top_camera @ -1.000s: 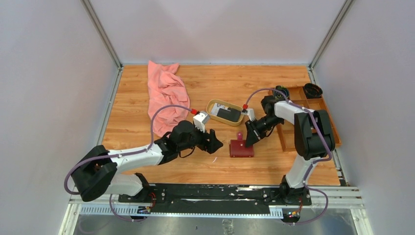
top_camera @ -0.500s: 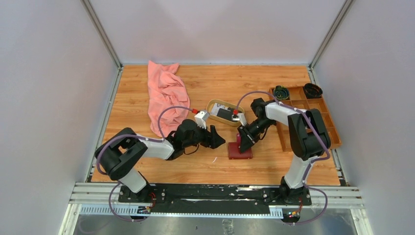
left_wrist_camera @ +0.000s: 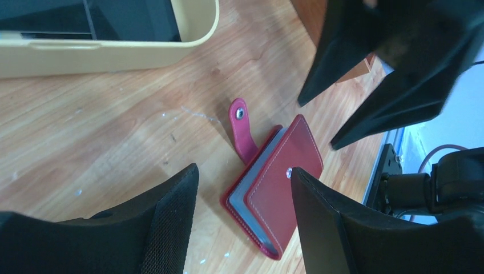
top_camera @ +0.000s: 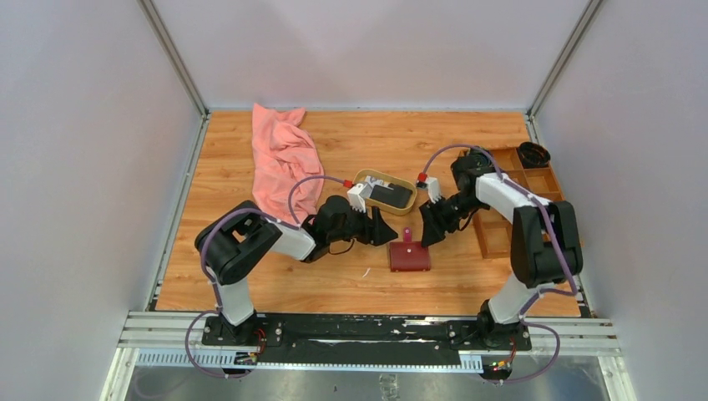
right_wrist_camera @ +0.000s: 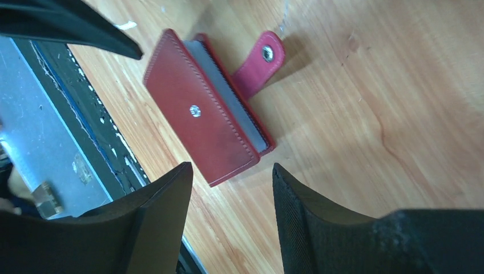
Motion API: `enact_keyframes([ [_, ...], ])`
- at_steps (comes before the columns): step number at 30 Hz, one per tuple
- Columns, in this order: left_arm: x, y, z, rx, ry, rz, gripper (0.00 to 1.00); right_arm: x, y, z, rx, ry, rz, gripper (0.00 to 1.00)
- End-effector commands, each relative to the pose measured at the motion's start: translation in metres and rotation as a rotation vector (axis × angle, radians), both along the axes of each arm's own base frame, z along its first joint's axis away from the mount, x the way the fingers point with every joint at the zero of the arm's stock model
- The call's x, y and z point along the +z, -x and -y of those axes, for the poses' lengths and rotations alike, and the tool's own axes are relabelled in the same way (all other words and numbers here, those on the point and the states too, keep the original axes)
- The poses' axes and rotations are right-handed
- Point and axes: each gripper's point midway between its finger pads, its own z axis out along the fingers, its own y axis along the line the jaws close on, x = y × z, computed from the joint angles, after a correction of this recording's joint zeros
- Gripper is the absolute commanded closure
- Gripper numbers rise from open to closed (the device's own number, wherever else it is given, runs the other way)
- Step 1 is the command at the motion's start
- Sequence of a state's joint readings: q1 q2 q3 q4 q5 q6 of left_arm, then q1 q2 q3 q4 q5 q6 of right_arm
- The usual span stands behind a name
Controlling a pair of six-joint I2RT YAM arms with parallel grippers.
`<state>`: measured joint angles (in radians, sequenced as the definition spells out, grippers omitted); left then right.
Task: Put the credit cards into the card holder
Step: Close the card holder at the center of the board.
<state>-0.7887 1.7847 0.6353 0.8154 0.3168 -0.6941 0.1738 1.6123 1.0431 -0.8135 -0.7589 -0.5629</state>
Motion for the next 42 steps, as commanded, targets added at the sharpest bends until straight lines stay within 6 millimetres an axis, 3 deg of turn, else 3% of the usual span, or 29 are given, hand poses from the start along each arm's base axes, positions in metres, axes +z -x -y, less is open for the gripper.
enact_keyframes([
  [1, 0.002, -0.005, 0.016, -0.031, 0.043, -0.019, 0.37, -0.024, 0.012, 0.005, -0.025, 0.032, -0.156, 0.43],
  [11, -0.027, -0.008, 0.017, -0.011, 0.015, -0.100, 0.38, -0.029, 0.030, -0.014, 0.052, -0.052, -0.260, 0.54],
  [22, -0.027, 0.001, -0.019, 0.061, 0.020, -0.136, 0.39, -0.027, 0.052, -0.047, 0.222, -0.045, -0.240, 0.61],
  [28, -0.025, -0.003, -0.037, 0.099, 0.048, -0.144, 0.40, -0.028, 0.054, -0.048, 0.235, -0.045, -0.236, 0.61],
  [33, -0.014, -0.007, -0.026, 0.047, 0.114, -0.134, 0.41, -0.031, 0.053, -0.046, 0.241, -0.017, -0.219, 0.61],
  [35, -0.011, -0.008, -0.023, 0.031, 0.121, -0.124, 0.41, -0.031, 0.050, -0.043, 0.228, 0.001, -0.212, 0.55],
  [38, -0.012, -0.011, -0.019, 0.016, 0.114, -0.122, 0.43, -0.026, 0.046, -0.040, 0.210, 0.000, -0.185, 0.48],
  [42, -0.017, -0.013, -0.013, -0.003, 0.103, -0.139, 0.50, -0.022, 0.035, -0.027, 0.169, 0.037, -0.109, 0.47],
])
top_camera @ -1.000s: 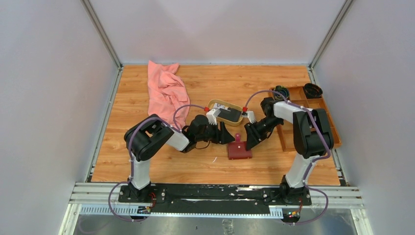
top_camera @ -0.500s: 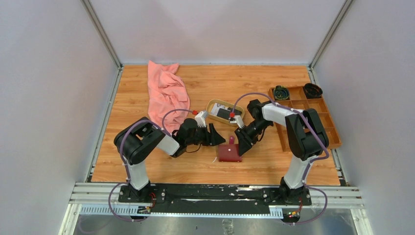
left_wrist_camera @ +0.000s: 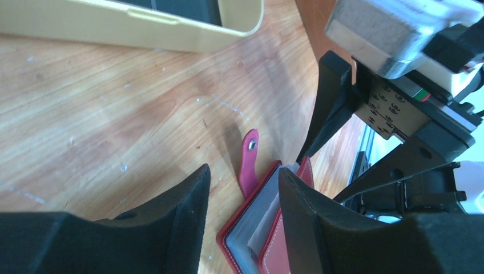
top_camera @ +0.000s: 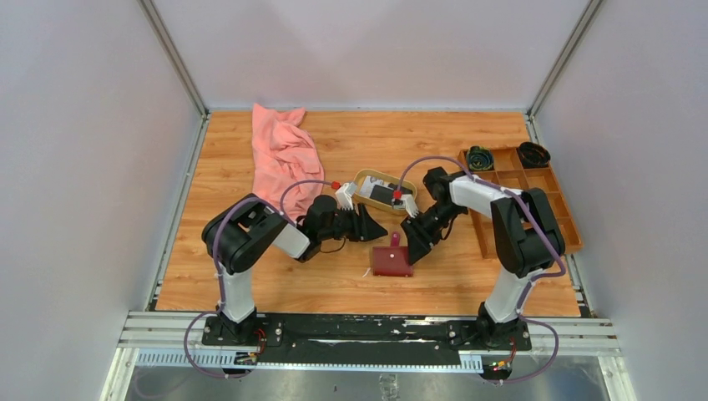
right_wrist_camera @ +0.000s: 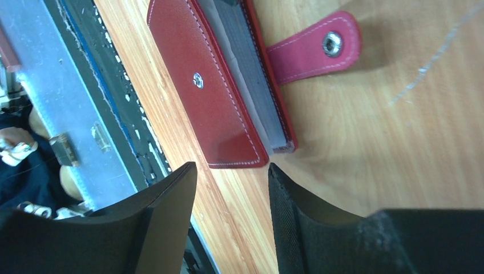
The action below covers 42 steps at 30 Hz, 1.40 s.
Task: Put the credit cards into the card holder
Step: Close the card holder at the center of the board.
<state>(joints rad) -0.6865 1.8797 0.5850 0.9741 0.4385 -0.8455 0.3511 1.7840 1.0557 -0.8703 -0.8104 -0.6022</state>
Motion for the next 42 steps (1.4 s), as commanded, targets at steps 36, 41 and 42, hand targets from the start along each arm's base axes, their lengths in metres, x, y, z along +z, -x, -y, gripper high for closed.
enact_keyframes([
  [36, -0.012, -0.013, 0.047, -0.213, 0.067, -0.023, 0.79, 0.012, -0.015, 0.019, -0.057, 0.021, 0.109, 0.48],
  [41, -0.010, -0.015, 0.049, -0.213, 0.079, -0.023, 0.76, 0.011, -0.014, 0.019, -0.057, 0.020, 0.106, 0.48],
  [42, -0.009, -0.015, 0.049, -0.214, 0.083, -0.023, 0.75, 0.011, -0.014, 0.019, -0.057, 0.020, 0.106, 0.48],
])
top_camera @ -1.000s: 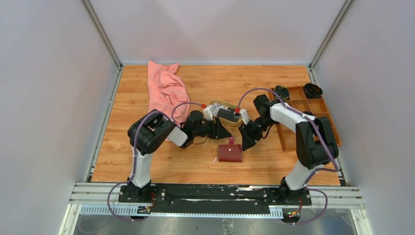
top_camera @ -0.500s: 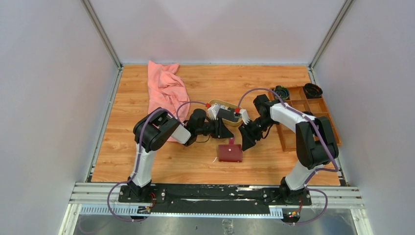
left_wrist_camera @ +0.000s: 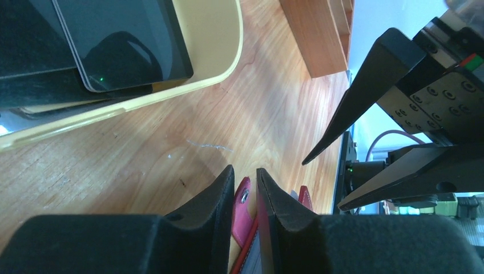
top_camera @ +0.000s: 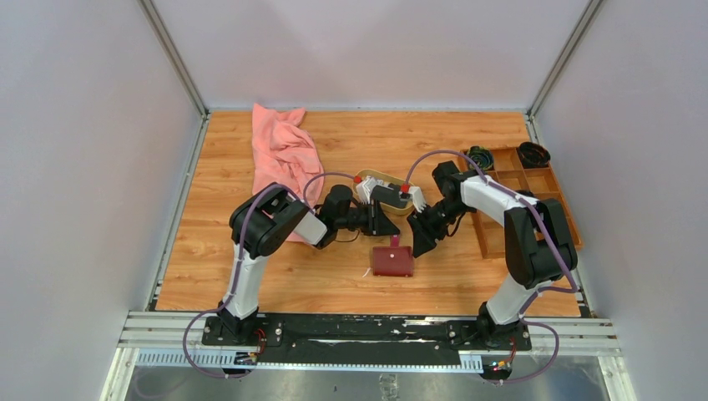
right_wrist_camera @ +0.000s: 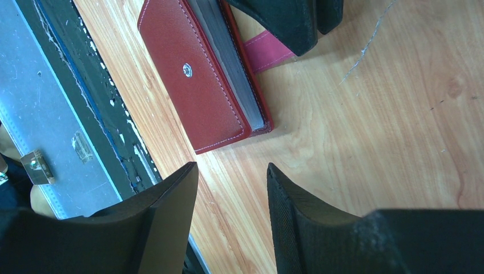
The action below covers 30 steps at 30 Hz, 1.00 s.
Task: Put the credit cards into the card holder
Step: Close the card holder at the center of the board.
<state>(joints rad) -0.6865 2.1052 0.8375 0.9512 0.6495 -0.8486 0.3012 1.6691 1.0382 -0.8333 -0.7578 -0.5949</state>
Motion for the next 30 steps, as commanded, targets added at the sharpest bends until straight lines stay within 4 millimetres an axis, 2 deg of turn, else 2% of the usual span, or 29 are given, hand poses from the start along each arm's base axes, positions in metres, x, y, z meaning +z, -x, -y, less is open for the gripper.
enact_keyframes([
  [1, 0.0036, -0.0046, 0.0045, -0.014, 0.031, 0.015, 0.75, -0.0043, 0.0056, 0.0047, -0.005, 0.010, -0.034, 0.48],
  [8, 0.0016, -0.0045, 0.0031, -0.019, 0.031, 0.010, 0.79, -0.0041, 0.0053, 0.0045, -0.004, 0.010, -0.032, 0.48],
  [17, -0.0037, -0.0005, 0.0024, -0.043, 0.017, 0.003, 0.76, -0.0042, 0.0056, 0.0045, -0.005, 0.009, -0.036, 0.48],
  [30, -0.0039, -0.0027, -0.0014, -0.039, 0.025, -0.007, 0.85, -0.0041, 0.0058, 0.0045, -0.005, 0.008, -0.037, 0.48],
])
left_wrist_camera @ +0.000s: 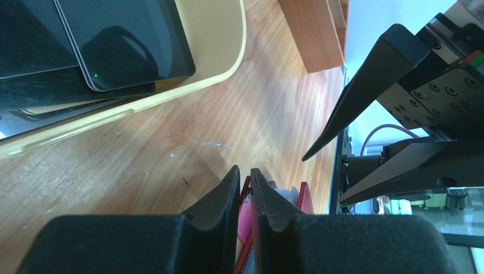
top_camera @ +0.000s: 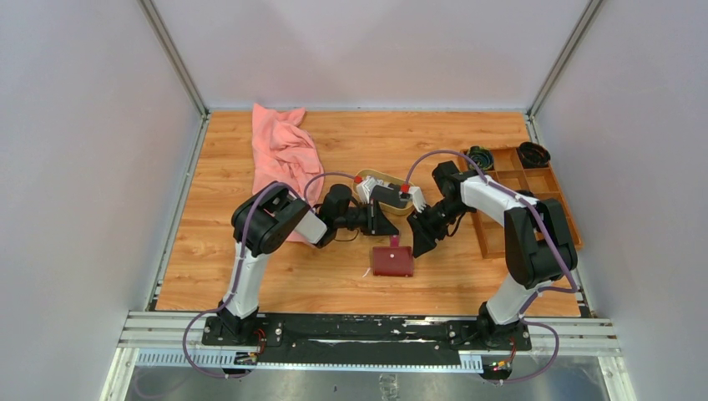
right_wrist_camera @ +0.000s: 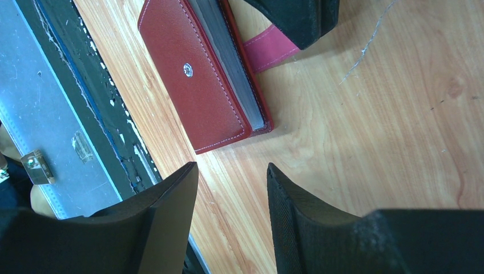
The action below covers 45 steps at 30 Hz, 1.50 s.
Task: Put the credit cards into the card holder
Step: Close the card holder at the center of the board.
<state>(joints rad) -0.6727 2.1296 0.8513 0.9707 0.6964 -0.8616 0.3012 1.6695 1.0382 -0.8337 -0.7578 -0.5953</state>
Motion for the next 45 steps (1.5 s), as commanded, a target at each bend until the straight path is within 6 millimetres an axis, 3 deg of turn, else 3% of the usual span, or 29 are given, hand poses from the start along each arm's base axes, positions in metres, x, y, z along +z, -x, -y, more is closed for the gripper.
enact_keyframes([
  [1, -0.003, -0.003, -0.001, -0.012, 0.006, 0.007, 0.85, -0.004, 0.006, 0.004, -0.005, 0.008, -0.036, 0.48],
  [26, -0.006, -0.003, -0.004, -0.017, 0.031, -0.015, 0.82, -0.005, 0.007, 0.005, -0.003, 0.008, -0.043, 0.48],
  [30, -0.006, -0.004, -0.004, -0.013, 0.035, -0.020, 0.89, -0.004, 0.006, 0.004, -0.003, 0.008, -0.042, 0.48],
  [33, -0.002, -0.006, -0.003, -0.003, 0.047, -0.015, 1.00, -0.004, 0.007, 0.004, 0.000, 0.003, -0.042, 0.48],
  [40, 0.015, -0.008, -0.005, 0.013, 0.076, 0.005, 1.00, 0.004, 0.011, -0.001, 0.026, -0.047, -0.031, 0.48],
  [45, 0.039, -0.004, -0.009, 0.018, 0.128, 0.043, 1.00, 0.017, 0.017, -0.008, 0.052, -0.117, -0.024, 0.48],
])
